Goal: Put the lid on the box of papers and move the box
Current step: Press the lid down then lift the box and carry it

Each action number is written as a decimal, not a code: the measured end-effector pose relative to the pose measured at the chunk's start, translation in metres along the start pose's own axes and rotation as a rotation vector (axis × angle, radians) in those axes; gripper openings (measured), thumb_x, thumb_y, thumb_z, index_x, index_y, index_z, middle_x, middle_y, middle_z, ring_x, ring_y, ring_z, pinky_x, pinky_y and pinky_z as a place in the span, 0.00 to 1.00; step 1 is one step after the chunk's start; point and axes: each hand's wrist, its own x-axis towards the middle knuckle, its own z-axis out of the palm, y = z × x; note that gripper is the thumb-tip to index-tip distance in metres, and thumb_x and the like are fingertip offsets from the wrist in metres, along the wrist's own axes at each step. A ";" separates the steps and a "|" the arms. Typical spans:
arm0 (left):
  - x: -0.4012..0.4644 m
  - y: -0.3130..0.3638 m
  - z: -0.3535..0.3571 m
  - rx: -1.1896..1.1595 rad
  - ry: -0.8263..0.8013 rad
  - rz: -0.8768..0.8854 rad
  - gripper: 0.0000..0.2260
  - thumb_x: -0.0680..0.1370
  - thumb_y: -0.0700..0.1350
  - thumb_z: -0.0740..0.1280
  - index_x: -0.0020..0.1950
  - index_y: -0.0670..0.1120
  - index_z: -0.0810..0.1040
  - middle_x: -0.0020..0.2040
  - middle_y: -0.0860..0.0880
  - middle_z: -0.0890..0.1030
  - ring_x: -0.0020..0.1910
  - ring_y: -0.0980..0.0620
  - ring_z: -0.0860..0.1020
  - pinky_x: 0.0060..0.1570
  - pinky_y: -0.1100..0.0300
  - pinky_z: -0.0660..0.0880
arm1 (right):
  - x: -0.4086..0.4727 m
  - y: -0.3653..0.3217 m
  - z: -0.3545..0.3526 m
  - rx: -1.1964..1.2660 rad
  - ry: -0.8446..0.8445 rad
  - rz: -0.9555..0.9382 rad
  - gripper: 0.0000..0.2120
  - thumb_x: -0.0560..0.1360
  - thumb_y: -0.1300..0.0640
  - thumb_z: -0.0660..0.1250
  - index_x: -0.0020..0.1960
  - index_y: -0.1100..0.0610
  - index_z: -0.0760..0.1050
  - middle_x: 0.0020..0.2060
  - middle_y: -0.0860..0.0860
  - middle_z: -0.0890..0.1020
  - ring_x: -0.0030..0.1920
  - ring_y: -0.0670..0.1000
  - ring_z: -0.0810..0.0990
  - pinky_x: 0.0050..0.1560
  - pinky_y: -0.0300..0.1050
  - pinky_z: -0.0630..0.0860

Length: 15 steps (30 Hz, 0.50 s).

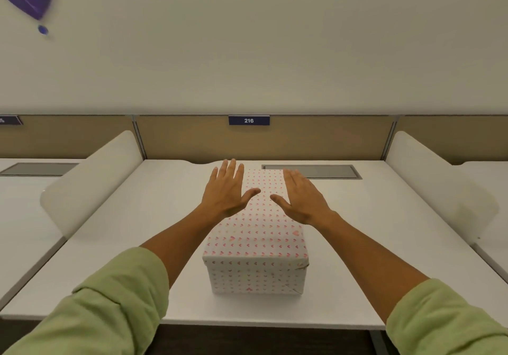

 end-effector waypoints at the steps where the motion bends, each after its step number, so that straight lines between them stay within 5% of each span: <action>1: -0.001 -0.001 0.003 -0.008 -0.017 -0.014 0.45 0.71 0.74 0.41 0.81 0.48 0.49 0.81 0.45 0.49 0.80 0.41 0.46 0.77 0.41 0.47 | 0.000 0.002 0.003 -0.004 -0.016 0.008 0.42 0.79 0.31 0.51 0.83 0.56 0.48 0.83 0.54 0.54 0.82 0.58 0.53 0.80 0.58 0.54; 10: -0.017 -0.021 0.050 -0.145 -0.190 -0.212 0.43 0.74 0.73 0.48 0.81 0.48 0.46 0.82 0.45 0.47 0.80 0.41 0.47 0.76 0.42 0.48 | 0.006 0.008 0.046 0.045 -0.122 0.111 0.44 0.77 0.29 0.51 0.83 0.53 0.42 0.83 0.52 0.47 0.82 0.57 0.46 0.80 0.58 0.50; 15: -0.028 -0.028 0.064 -0.615 -0.360 -0.486 0.44 0.76 0.67 0.61 0.81 0.46 0.44 0.82 0.45 0.48 0.80 0.41 0.52 0.74 0.42 0.57 | 0.005 0.008 0.065 0.489 -0.136 0.338 0.45 0.77 0.34 0.62 0.82 0.54 0.45 0.82 0.54 0.54 0.80 0.60 0.58 0.76 0.63 0.62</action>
